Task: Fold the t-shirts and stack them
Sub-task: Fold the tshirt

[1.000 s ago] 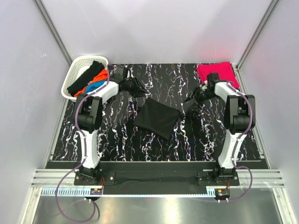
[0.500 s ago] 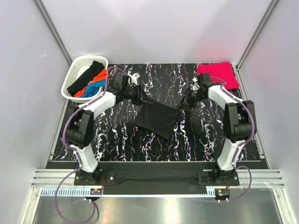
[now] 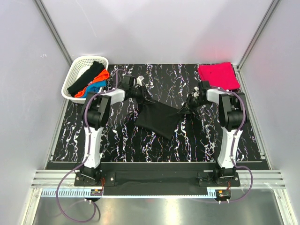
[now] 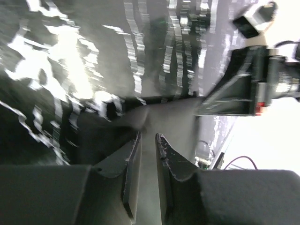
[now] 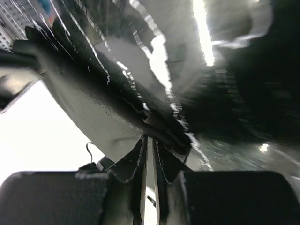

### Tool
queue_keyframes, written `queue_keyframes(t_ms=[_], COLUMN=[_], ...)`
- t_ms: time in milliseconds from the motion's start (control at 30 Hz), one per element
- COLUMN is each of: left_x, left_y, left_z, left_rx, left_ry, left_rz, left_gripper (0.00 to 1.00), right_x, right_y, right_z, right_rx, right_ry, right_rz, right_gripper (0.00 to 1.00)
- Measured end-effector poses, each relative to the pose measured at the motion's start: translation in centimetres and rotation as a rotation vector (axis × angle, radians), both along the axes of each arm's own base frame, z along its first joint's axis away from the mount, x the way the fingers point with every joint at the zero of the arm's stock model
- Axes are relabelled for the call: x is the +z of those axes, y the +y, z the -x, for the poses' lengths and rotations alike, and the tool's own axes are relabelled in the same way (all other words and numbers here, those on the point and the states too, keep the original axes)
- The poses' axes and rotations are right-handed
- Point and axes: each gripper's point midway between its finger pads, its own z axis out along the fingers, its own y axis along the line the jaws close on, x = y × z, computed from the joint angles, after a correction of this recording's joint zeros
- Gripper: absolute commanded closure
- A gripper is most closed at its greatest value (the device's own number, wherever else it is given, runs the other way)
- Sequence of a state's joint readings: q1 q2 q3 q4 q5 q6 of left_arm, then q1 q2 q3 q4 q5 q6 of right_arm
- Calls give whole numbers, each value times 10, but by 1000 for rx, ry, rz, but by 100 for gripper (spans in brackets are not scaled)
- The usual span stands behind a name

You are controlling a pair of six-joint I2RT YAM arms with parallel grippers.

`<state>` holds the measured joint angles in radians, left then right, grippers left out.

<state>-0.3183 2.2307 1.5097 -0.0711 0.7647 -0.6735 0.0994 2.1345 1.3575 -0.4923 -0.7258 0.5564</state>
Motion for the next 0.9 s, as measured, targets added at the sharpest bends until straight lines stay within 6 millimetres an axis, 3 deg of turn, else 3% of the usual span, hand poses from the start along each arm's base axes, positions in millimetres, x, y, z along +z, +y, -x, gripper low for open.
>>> queue_keyframes(t_ms=[100,333,433,533,600,667,700,767,833,900], left_x=[-22,-7,28,82,111,124,122,100,62,27], left_y=[-1,4,15,27,33,36,36,37,40,44], left_z=[-1,4,5,13,26,46,55,74,95,113], left_rx=[-4,-11,14,35,40,32,27,18,11,9], left_ry=[38,25,-26,-140,-210,-258,-256,-217,-122,-22], left_rz=[-8,-34,-54,-50,-41,-27,-24,-25,-48,-78], left_gripper=[78,68,68,69,71,75,76,77,78,79], right_x=[0,15,41,77,94,105,106,107,102,93], right_y=[-9,-20,-21,-8,15,53,71,107,138,156], right_z=[-5,-4,-2,0,4,13,22,40,60,73], right_rx=[-22,0,21,71,129,216,258,336,406,451], right_ry=[-4,-24,-79,-173,-224,-272,-278,-278,-257,-230], right_rz=[1,73,108,111,90,46,23,-31,-77,-101], right_gripper=[82,72,66,67,71,78,86,90,92,93])
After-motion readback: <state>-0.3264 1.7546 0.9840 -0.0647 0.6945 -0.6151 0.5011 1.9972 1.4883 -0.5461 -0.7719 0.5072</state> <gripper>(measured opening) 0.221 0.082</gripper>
